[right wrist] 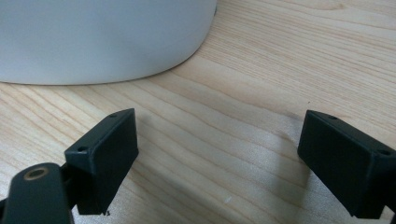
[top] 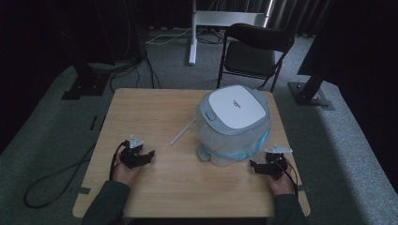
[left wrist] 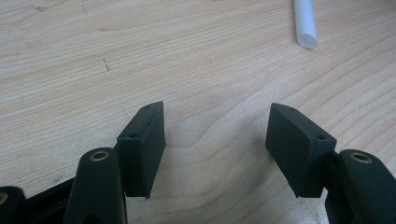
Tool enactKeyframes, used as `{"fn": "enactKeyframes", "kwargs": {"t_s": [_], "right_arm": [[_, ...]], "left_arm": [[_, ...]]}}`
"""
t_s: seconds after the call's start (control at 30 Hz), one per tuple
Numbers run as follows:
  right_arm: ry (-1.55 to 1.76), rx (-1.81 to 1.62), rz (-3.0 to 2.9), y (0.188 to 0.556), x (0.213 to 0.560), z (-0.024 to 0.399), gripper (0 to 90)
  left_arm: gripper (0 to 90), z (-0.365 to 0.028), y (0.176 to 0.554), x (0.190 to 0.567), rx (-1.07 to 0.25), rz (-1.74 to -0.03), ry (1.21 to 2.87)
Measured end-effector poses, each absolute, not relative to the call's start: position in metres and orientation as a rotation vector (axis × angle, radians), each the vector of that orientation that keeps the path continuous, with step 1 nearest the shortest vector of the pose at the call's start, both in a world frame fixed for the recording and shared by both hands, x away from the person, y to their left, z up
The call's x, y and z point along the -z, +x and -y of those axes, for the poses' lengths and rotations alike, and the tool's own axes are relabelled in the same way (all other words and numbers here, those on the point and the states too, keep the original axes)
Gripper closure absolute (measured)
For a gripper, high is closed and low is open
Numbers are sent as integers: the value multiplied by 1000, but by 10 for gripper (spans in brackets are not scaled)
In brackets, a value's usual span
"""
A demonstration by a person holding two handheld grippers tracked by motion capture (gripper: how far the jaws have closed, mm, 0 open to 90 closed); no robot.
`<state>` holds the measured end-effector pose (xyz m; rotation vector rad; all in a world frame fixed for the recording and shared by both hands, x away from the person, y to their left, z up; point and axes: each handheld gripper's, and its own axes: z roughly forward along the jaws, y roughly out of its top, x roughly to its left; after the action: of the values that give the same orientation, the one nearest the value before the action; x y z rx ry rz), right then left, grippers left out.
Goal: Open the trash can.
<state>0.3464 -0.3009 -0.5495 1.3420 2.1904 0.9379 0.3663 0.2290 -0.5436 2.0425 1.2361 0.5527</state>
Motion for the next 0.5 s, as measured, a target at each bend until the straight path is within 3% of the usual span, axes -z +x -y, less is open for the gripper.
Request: {"fn": "enactKeyframes", "kwargs": {"t_s": [0.5], "right_arm": [[1343, -936, -2189, 346, 549, 301, 112]], "left_arm": [[384, -227, 366, 542, -538, -1220, 2065]]}}
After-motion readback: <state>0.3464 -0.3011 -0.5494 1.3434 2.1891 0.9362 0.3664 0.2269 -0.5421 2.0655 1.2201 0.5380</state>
